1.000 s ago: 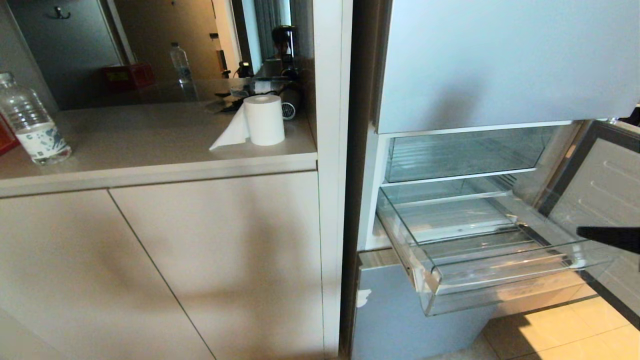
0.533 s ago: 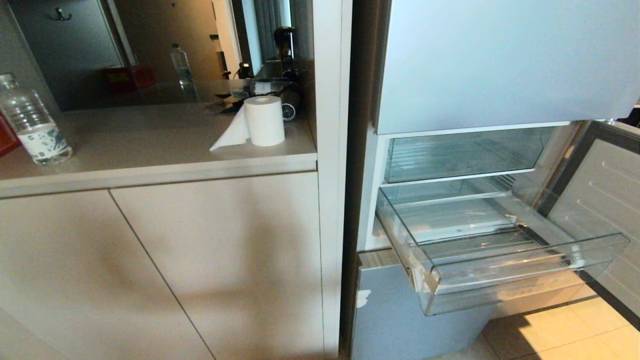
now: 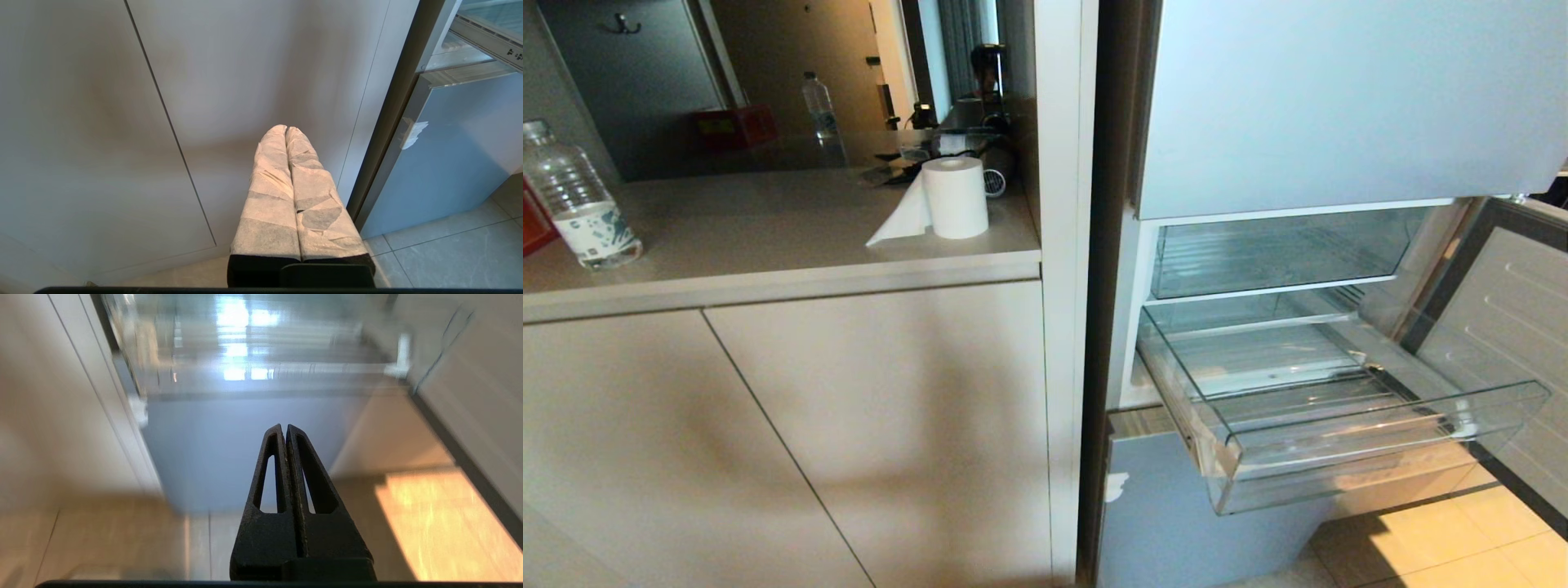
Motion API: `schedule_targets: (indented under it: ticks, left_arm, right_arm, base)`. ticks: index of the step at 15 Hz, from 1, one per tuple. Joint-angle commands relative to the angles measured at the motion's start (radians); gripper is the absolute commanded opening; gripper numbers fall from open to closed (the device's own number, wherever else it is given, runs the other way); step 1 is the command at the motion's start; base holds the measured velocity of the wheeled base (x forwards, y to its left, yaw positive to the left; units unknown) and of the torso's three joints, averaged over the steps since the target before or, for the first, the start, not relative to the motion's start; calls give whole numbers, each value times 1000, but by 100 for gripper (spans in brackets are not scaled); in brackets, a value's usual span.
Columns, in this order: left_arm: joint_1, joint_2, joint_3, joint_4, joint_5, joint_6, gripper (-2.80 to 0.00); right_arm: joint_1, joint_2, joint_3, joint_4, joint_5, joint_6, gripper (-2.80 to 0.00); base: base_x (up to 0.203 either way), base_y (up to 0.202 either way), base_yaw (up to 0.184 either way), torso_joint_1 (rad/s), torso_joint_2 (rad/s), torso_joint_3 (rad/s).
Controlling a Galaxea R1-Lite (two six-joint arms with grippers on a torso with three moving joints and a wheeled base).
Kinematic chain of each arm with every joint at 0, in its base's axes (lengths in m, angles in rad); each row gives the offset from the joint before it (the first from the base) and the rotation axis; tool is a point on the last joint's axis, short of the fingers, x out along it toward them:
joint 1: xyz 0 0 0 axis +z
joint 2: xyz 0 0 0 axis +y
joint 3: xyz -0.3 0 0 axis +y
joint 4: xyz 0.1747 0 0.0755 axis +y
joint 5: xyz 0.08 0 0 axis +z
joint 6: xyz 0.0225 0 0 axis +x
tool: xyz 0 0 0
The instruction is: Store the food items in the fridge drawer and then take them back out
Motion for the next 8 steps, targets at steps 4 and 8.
schedule_targets:
  ticks: [4,8]
  left_arm:
    - [0,1,0,-1,0,-9,-280]
    - [0,1,0,-1,0,-9,-280]
  right_arm:
    - [-17,-129,26,1,25,-5,-280]
    - [-17,-129,26,1,22,1,-280]
  base:
    - [0,0,0,0,0,0]
    - [0,0,0,0,0,0]
